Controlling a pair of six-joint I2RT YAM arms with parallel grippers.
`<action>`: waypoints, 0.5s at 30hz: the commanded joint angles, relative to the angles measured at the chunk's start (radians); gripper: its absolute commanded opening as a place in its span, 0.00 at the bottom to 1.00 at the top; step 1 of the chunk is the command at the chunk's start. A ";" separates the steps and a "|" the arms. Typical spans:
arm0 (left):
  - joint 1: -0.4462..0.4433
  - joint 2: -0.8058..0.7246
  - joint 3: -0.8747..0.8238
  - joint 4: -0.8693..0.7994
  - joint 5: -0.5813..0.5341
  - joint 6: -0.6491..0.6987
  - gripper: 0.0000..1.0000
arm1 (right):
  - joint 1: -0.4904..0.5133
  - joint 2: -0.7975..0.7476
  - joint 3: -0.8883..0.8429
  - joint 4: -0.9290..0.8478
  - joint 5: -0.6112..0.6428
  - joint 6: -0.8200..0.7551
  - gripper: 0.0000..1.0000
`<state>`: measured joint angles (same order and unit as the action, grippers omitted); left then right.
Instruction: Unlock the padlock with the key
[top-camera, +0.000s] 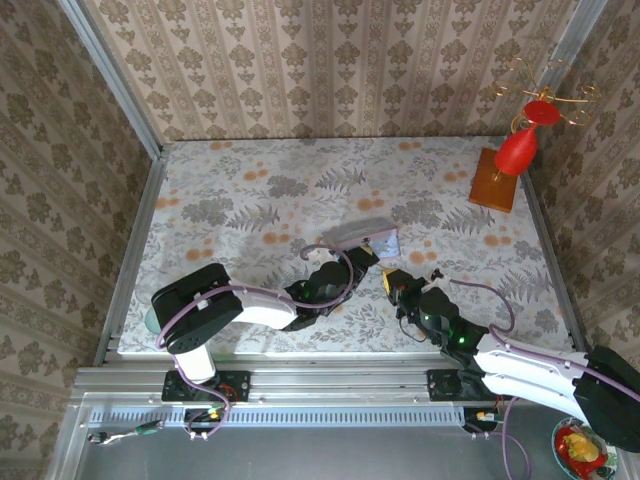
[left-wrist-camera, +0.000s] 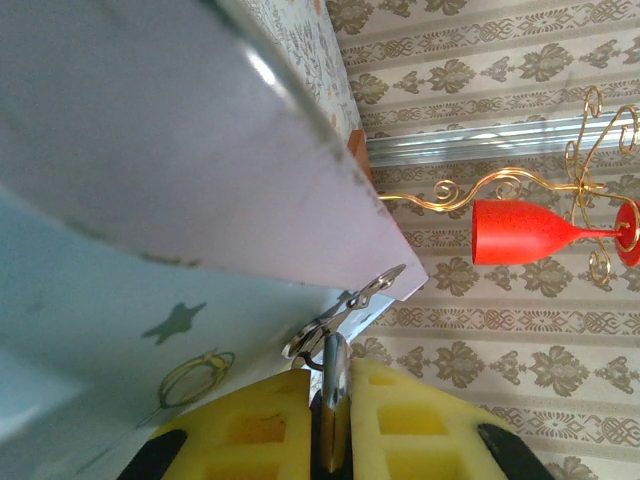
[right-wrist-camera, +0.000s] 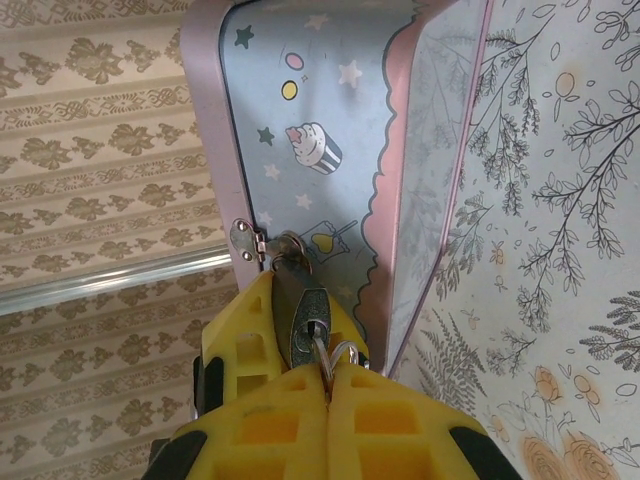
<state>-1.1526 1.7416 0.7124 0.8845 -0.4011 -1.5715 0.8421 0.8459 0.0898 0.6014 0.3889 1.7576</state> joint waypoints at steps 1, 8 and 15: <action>-0.013 -0.013 0.036 0.031 -0.015 -0.007 0.00 | 0.017 -0.016 -0.010 -0.016 0.075 -0.004 0.00; -0.014 -0.008 0.044 0.045 -0.001 -0.012 0.00 | 0.019 -0.010 -0.001 -0.006 0.079 -0.012 0.00; -0.015 -0.008 0.048 0.044 0.013 -0.017 0.00 | 0.019 0.004 0.008 0.004 0.081 -0.012 0.00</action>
<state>-1.1545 1.7416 0.7227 0.8787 -0.3996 -1.5723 0.8524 0.8444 0.0898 0.6018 0.4133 1.7573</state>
